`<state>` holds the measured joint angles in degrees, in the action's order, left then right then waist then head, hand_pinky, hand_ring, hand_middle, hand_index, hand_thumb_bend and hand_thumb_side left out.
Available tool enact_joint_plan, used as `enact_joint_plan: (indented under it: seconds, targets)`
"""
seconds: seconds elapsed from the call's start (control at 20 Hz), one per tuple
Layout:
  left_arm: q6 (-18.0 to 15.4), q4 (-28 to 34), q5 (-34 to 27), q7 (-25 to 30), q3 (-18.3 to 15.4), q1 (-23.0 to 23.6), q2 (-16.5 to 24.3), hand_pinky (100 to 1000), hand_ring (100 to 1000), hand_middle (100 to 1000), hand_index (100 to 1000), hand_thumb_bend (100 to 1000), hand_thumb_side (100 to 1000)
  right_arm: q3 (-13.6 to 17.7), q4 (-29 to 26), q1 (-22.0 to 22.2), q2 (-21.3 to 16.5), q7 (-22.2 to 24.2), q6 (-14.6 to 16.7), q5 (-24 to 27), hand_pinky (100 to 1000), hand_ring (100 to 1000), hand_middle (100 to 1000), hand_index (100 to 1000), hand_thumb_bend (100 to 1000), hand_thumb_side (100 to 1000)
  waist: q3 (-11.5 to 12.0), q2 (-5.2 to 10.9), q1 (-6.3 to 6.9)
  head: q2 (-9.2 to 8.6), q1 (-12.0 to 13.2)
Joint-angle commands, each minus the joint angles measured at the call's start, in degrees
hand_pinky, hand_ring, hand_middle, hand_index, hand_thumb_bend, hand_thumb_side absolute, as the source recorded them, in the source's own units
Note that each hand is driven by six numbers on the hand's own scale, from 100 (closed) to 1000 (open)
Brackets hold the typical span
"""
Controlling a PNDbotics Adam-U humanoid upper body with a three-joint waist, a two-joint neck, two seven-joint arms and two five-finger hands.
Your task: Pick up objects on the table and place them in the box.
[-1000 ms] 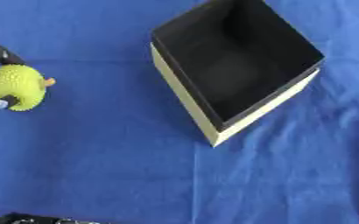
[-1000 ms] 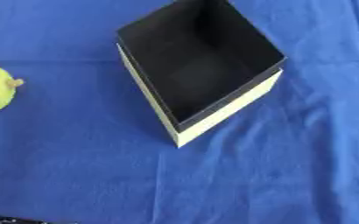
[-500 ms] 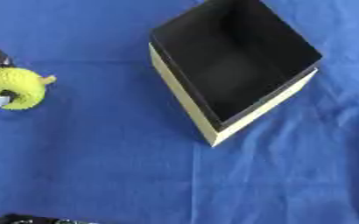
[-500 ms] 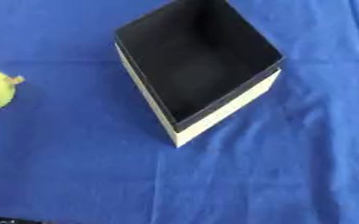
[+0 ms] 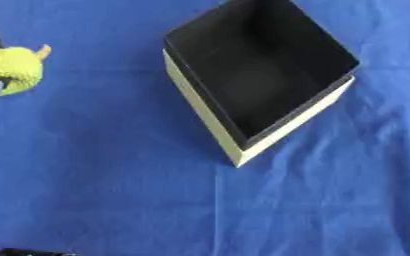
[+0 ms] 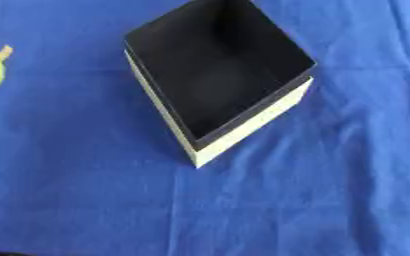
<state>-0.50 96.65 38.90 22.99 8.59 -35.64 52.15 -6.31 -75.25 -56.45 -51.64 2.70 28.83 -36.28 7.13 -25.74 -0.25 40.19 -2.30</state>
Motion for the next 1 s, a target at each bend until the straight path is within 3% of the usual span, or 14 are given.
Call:
enact_joint_plan:
  seconds: [0.05, 0.25, 0.5, 0.7, 1.0]
  targets:
    - [0.1, 3.1, 0.2, -1.2, -1.4, -2.9, 0.9, 160, 410, 408, 420, 118, 100, 1.1, -1.1, -1.1, -0.8, 0.0, -0.2, 0.5, 785, 721, 703, 768, 100, 100, 0.0, 14.02, -0.11, -0.05, -0.1]
    - [0.5, 4.0, -1.1, -3.0, -1.2, -10.0, -6.0, 112, 390, 375, 391, 100, 100, 1.3, -1.5, -1.9, 0.4, 0.1, -0.5, 0.6, 785, 719, 702, 767, 100, 100, -0.2, 14.20, -0.35, -0.31, 0.5]
    - [0.7, 2.3, -2.1, -3.8, 0.1, -18.6, -16.4, 119, 384, 362, 378, 100, 100, 1.2, -1.7, -2.6, 1.3, 0.2, -0.5, 0.8, 785, 719, 702, 767, 100, 100, -0.7, 14.09, -0.82, -0.49, 1.4]
    - [-0.9, -0.9, 2.6, -5.4, 2.4, -23.9, -23.0, 136, 384, 365, 380, 100, 100, 1.3, -2.1, -3.1, 2.0, 0.2, -0.6, 1.3, 786, 719, 701, 767, 100, 100, -1.2, 13.91, -1.22, -0.80, 3.0]
    - [-3.7, -7.6, 9.4, -8.1, 4.9, -28.4, -33.0, 132, 379, 353, 375, 100, 100, 1.3, -2.5, -4.8, 3.8, 0.3, -0.8, 1.9, 786, 719, 700, 767, 100, 100, -2.8, 13.19, -2.39, -2.78, 5.9]
